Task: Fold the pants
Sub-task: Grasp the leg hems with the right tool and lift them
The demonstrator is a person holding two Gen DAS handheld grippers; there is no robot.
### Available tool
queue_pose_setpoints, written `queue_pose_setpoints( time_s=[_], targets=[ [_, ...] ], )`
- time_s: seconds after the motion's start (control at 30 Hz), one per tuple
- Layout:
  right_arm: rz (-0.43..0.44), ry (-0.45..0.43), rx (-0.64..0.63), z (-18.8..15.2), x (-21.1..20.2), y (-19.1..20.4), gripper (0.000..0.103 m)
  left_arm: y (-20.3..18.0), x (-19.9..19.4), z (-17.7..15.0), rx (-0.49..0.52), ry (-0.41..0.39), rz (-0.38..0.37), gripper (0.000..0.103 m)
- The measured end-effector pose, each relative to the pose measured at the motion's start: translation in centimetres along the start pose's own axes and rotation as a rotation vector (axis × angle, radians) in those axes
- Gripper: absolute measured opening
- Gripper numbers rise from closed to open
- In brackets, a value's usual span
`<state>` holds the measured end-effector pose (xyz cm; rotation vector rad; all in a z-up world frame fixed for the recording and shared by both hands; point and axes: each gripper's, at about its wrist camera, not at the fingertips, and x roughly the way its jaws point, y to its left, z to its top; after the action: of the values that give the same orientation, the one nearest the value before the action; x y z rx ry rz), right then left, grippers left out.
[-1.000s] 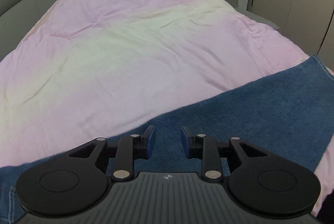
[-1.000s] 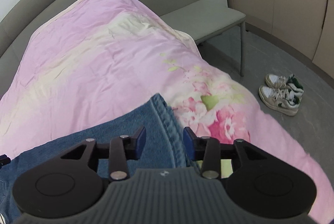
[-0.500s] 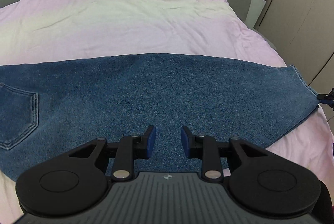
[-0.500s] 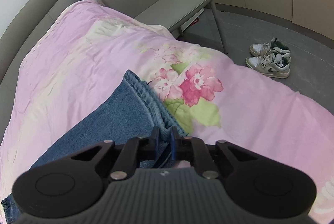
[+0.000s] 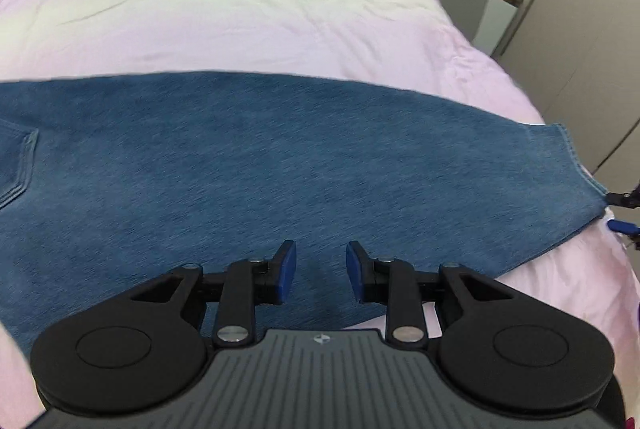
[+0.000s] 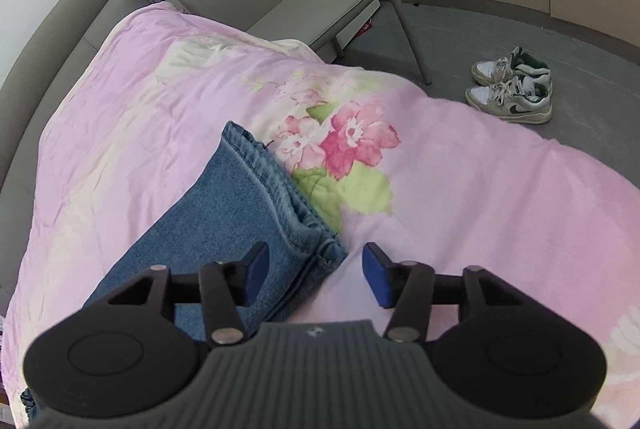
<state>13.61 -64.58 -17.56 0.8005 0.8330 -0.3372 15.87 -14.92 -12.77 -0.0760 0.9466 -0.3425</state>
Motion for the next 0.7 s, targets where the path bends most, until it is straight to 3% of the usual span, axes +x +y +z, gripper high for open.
queue_pose_setpoints(
  time_s=[0.17, 0.27, 0.37, 0.43, 0.5, 0.7],
  targets=[
    [0.040, 0.025, 0.087, -0.9, 2.8, -0.2, 0.048, -3.6, 2.2, 1.1, 0.041, 0.008, -0.070, 0.034],
    [0.034, 0.004, 0.106, -1.5, 4.4, 0.2, 0.046, -4.6, 3.4, 1.0, 0.042, 0.033, -0.153, 0.034],
    [0.036, -0.019, 0.118, -1.7, 5.1, 0.3, 0.034, -5.1, 4.6, 0.5, 0.041, 0.080, -0.209, 0.034],
    [0.049, -0.026, 0.129, -1.5, 5.0, 0.5, 0.019, -5.3, 5.5, -0.1, 0.061, 0.110, -0.196, 0.034],
    [0.049, -0.034, 0.112, -1.1, 4.3, 1.3, 0.011, -5.1, 6.2, -0.4, 0.066, 0.124, -0.189, 0.033],
    [0.136, -0.095, -0.050, 0.1, 0.2, 7.1, 0.007, -6.6, 7.2, -1.5, 0.177, 0.138, -0.124, 0.032]
  ],
)
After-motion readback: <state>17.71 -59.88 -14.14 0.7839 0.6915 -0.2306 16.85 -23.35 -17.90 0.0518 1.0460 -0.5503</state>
